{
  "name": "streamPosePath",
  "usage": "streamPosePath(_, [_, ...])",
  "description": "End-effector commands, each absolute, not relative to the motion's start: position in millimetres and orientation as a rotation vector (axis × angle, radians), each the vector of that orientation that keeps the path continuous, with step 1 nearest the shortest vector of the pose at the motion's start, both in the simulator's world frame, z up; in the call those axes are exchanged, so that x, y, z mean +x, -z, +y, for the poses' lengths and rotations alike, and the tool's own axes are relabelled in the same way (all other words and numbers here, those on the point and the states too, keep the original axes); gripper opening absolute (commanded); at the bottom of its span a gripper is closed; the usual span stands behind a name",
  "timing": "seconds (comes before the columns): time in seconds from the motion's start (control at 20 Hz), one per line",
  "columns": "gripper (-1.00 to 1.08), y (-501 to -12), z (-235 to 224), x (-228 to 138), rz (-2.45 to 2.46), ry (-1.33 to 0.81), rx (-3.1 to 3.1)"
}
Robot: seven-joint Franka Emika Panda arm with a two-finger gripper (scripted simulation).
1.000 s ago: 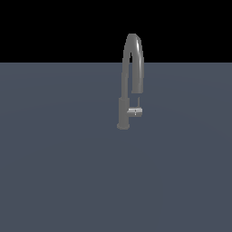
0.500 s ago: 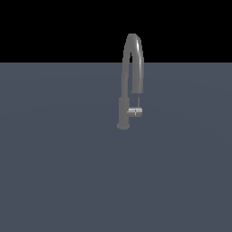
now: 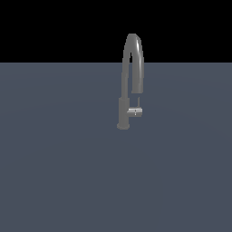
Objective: Turn on the faucet by rotating a designated handle.
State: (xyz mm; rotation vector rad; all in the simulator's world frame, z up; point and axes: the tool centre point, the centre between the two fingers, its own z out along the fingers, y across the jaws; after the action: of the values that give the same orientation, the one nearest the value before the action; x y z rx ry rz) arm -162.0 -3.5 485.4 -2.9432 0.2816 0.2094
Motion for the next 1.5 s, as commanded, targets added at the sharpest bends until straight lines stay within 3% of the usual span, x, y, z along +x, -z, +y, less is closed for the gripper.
streamPosePath(0.0, [-1.0,-482,-6,-147,0.323,-0.256,-2.906])
streamPosePath(1.45, [-1.0,-397,-49,6,0.739,-0.745,-2.372])
